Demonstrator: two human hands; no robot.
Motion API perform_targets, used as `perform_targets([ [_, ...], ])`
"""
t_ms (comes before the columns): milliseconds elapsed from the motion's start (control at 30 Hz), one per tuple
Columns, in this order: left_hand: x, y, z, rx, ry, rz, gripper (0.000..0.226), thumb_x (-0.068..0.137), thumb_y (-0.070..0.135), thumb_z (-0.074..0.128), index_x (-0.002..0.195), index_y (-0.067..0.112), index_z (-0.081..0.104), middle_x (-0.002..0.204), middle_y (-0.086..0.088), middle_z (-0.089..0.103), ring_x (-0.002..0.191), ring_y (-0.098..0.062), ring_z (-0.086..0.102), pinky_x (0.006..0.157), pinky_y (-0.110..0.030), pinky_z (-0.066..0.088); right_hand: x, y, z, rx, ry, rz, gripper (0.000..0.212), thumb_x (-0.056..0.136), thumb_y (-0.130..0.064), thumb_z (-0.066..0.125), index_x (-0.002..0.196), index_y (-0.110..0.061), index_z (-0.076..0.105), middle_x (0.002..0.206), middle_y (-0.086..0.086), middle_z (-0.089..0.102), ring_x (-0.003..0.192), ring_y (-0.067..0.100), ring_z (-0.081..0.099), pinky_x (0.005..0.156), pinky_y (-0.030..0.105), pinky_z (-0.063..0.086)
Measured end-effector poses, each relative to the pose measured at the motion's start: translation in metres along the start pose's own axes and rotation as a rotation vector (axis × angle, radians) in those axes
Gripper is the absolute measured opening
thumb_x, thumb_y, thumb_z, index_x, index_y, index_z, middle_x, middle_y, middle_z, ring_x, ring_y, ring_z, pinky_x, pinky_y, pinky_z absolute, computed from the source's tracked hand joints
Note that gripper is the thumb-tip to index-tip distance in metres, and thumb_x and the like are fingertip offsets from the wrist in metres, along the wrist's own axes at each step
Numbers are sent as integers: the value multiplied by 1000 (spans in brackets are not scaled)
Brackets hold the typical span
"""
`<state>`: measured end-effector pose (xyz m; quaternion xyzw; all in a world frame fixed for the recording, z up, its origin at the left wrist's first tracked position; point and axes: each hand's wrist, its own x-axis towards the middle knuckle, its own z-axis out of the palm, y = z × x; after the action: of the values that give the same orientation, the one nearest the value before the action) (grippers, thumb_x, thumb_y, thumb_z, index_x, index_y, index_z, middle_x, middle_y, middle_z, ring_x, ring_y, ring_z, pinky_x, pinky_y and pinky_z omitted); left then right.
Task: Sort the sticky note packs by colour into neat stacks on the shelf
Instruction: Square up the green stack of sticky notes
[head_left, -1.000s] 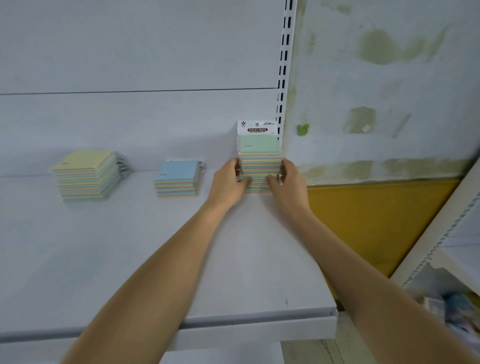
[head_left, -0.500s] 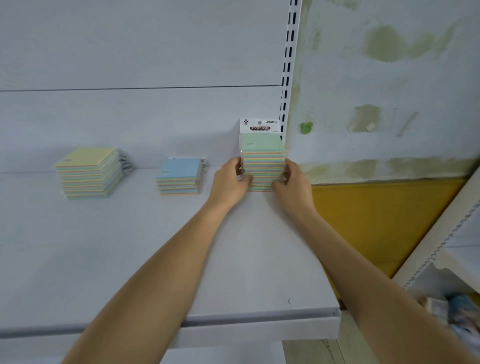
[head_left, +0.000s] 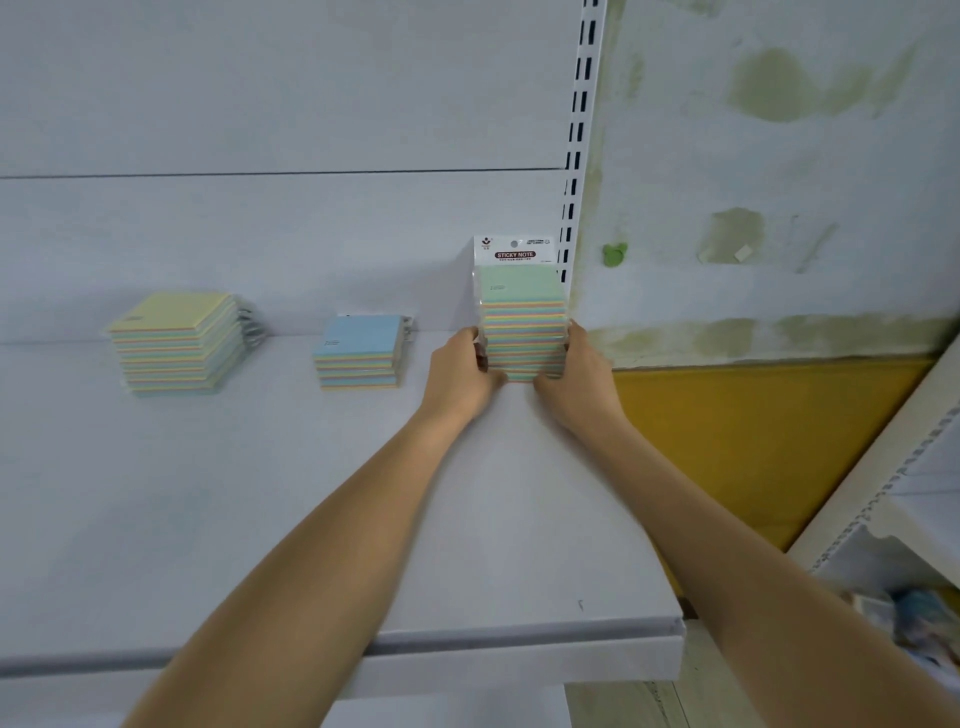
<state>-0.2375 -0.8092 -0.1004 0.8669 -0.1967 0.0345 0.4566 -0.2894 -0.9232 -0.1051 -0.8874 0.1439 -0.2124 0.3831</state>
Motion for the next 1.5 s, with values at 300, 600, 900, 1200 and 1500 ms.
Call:
perform_targets([
  [300,-4,3,4,12,58,2,38,79,4,63,115,-2,55,114,-18,67,108,-30,61,72,-20,36,-2,-1,-4,-12,5,14,48,83,-2,51,129,-5,38,122,16,58,113,34,53,76,31,40],
  [600,1,0,-3,37,-27,9,33,83,9,58,116,9,60,115,-11,68,107,-26,62,77,-19,38,-3,0,-4,-28,27,7,47,83,3,44,129,-4,38,122,17,57,112,34,52,72,26,33],
  [900,3,1,-2,10,3,41,32,77,9,58,109,3,65,109,-14,70,102,-28,65,67,-17,35,-4,0,-6,75,75,28,50,83,-2,50,131,-7,39,127,11,54,117,27,51,79,22,33],
  [1200,3,0,-2,-28,86,85,32,79,1,60,111,5,64,107,-11,71,98,-24,66,70,-11,36,-5,1,-6,75,113,27,39,88,-1,44,125,-6,50,119,13,63,109,28,58,89,32,44],
  [1500,3,-1,1,80,56,141,29,89,6,48,115,4,60,110,-17,67,102,-30,62,89,-32,47,-7,0,-7,84,134,8,25,92,-9,40,109,-4,59,102,17,67,95,31,61,75,29,41],
])
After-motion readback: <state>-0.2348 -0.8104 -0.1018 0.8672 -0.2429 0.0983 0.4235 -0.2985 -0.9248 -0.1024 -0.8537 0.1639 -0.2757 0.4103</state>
